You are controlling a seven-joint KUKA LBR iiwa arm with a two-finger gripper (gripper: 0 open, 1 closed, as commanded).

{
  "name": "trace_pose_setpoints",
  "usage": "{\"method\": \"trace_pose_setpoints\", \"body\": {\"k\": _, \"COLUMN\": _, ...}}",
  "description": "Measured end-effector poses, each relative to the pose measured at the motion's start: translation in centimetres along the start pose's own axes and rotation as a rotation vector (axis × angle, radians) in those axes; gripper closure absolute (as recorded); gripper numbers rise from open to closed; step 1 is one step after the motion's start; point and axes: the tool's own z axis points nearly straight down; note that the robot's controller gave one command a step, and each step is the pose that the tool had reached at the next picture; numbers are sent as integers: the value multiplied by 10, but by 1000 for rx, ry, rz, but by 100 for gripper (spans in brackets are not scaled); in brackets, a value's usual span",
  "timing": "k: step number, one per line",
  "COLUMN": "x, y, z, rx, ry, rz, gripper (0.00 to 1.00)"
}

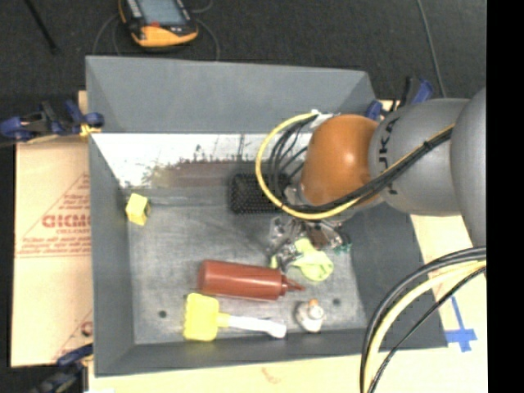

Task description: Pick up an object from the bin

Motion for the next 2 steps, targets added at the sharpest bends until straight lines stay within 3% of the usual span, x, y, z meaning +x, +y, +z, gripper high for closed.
{"method": "trace_pose_setpoints", "body": {"k": 1, "x": 7, "y": -6, "z": -44, "rx": -5, "ry": 10, "rz": -8, "gripper": 100}}
{"method": "trace_pose_setpoints", "body": {"k": 2, "x": 28, "y": 4, "z": -65, "rx": 1, "ry": -6, "rz": 102, "gripper": 100}}
